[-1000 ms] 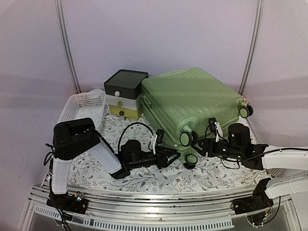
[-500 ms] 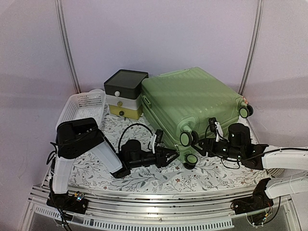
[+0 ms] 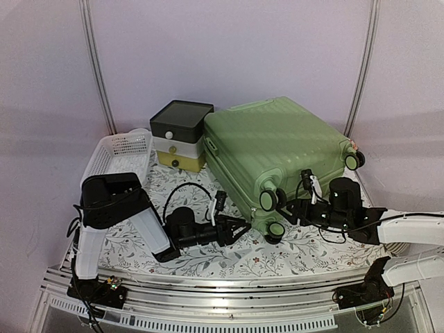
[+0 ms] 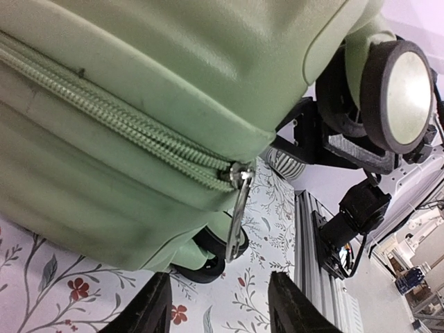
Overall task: Open, take out, and arrange the luggage
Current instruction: Pick up the zipper from the luggage.
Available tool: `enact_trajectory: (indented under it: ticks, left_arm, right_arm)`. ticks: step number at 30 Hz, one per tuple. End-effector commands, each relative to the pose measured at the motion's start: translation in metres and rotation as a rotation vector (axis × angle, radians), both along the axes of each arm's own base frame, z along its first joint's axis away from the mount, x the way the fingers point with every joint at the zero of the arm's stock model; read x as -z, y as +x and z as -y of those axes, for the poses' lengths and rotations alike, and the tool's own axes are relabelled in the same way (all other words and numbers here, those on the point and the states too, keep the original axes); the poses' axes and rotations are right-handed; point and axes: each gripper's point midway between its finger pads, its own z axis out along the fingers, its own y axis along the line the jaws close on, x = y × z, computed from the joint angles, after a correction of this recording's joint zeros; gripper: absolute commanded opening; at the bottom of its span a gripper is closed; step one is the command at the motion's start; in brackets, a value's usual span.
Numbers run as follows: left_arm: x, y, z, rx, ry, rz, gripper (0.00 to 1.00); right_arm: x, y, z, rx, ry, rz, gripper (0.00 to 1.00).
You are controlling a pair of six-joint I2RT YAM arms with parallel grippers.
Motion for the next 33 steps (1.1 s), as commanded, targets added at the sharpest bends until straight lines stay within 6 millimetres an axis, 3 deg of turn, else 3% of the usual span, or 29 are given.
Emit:
enact_trajectory:
  ticks: [1,11,17,28,31,33]
  left_arm:
    - [-0.025,0.003,-0.002,-0.017,-0.058,0.057,0.49]
    - [-0.03,0.005,-0.012,-0.065,-0.048,0.081,0.47]
    - [-0.028,0.006,-0.004,-0.057,-0.034,0.073,0.49]
    - [-0.022,0.013,0.012,-0.051,0.028,0.031,0.49]
    - [-0.022,0.012,0.015,-0.037,0.029,0.028,0.43]
    - [-0.024,0.009,0.019,-0.011,0.024,0.035,0.32]
  right_arm:
    - [-0.004,0.001,-0.004,-0.016,0.014,0.009,0.59]
    - [0.024,-0.012,-0.003,-0.037,0.059,-0.069,0.58]
    - [0.039,-0.022,-0.006,-0.069,0.077,-0.109,0.56]
    - [0.026,-0.011,-0.001,-0.031,0.04,-0.041,0.56]
    - [0.027,-0.011,0.0,-0.03,0.032,-0.04,0.56]
    - [0.027,-0.011,0.001,-0.027,0.03,-0.041,0.56]
